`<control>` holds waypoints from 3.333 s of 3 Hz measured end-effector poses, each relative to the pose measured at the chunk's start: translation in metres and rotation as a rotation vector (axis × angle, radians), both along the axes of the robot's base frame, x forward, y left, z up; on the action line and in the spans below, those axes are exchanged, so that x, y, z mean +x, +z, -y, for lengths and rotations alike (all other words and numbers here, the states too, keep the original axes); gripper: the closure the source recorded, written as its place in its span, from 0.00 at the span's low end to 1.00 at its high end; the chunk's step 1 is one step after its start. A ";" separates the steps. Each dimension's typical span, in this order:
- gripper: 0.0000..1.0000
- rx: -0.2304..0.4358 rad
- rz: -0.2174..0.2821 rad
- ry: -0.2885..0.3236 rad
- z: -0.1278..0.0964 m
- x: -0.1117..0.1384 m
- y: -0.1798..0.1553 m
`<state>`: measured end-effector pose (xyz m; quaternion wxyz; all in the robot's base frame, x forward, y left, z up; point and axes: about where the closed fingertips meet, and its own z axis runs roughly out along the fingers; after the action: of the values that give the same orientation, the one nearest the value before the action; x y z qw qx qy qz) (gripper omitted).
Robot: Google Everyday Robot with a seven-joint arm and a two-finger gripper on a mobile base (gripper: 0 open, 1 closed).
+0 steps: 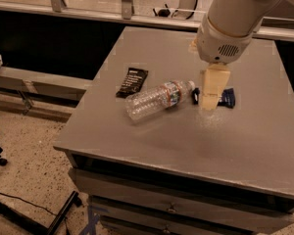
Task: Pick water bottle
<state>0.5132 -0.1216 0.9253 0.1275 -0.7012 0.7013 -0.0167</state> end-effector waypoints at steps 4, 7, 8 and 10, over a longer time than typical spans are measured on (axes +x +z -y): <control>0.00 0.108 -0.030 0.114 -0.046 0.028 -0.034; 0.00 0.236 -0.076 0.192 -0.055 0.051 -0.063; 0.00 0.252 -0.100 0.196 -0.056 0.056 -0.073; 0.00 0.264 -0.128 0.198 -0.056 0.058 -0.086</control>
Offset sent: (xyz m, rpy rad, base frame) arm 0.0206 0.0433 -0.0240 -0.0131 0.0155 0.0495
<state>0.5712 -0.0658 0.8389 0.1744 -0.7437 0.6316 0.1328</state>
